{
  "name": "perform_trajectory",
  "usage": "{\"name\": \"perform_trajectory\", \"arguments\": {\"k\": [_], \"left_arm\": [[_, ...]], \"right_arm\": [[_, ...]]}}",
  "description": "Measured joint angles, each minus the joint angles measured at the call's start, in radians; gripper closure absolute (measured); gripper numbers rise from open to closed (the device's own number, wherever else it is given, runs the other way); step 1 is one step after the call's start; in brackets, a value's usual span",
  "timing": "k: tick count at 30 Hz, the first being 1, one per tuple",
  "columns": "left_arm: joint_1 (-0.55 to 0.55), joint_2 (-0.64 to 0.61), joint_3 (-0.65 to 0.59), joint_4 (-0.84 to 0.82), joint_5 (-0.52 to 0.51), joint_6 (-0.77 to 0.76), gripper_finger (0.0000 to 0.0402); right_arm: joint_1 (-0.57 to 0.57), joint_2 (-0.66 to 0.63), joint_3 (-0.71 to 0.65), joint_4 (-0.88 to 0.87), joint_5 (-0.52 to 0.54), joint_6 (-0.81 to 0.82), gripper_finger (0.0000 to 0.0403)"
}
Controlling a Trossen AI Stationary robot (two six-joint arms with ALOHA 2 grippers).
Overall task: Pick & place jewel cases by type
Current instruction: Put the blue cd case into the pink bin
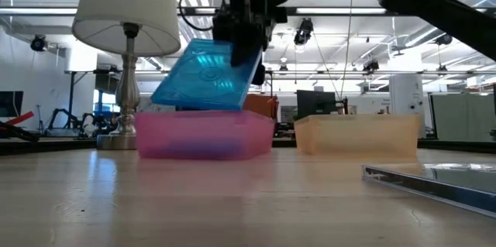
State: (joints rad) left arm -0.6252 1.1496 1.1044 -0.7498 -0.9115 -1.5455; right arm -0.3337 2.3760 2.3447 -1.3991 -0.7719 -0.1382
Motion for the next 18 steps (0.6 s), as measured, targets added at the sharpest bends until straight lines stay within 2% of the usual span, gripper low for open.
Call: {"name": "perform_trajectory", "arguments": {"k": [3,9,13,18], "left_arm": [[-0.009,0.000,0.000,0.000,0.012,0.000,0.0220],[-0.037,0.000,0.000,0.000,0.012,0.001,0.0220],[-0.055,0.000,-0.003,0.002,0.008,0.000,0.0220],[-0.071,0.001,-0.020,0.006,-0.003,-0.011,0.0220]], "right_arm": [[0.022,0.000,-0.001,0.008,0.018,0.005,0.0387],[0.000,0.000,-0.002,0.069,0.158,0.123,0.0387],[-0.015,0.000,-0.002,0.079,0.171,0.197,0.0386],[-0.006,0.000,-0.002,0.062,0.165,0.233,0.0343]]}}
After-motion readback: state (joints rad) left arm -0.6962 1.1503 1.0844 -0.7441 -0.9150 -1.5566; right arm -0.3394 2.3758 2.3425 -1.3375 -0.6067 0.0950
